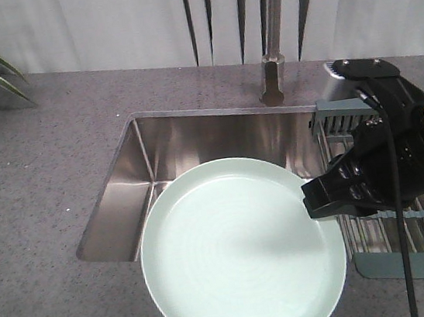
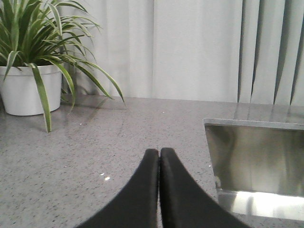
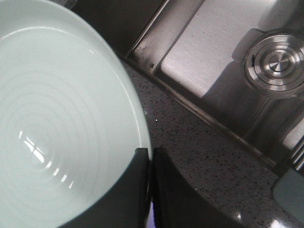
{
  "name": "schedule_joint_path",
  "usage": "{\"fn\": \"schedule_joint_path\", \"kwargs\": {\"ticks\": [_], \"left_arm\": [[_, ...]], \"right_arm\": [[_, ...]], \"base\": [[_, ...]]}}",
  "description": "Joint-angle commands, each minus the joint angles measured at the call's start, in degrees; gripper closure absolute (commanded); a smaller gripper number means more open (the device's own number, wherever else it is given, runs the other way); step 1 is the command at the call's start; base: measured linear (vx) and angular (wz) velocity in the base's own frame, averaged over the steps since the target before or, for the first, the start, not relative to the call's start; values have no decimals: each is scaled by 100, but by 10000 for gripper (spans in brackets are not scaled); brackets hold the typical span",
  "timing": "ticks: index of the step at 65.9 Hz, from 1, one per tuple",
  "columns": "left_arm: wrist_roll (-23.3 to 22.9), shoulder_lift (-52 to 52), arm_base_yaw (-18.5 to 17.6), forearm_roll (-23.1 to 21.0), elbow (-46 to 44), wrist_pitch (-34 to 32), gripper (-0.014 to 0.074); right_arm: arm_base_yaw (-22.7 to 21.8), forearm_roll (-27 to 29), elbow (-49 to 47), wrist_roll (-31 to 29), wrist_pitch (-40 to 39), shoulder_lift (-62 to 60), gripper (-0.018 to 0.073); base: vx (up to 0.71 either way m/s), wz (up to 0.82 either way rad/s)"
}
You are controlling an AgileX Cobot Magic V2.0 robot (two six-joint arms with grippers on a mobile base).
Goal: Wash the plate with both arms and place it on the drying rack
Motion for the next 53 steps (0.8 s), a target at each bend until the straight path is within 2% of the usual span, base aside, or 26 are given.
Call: {"fn": "schedule_joint_path", "kwargs": {"ticks": [1,53], "left_arm": [[0,-69,-36,-48,-158,-439,603],[0,-69,-36,-48,-158,-439,603]], "right_arm": [[-4,166,-149,-21,-181,-160,568],[-4,166,-149,-21,-181,-160,568]], "base": [[8,-20],[8,-16]]}}
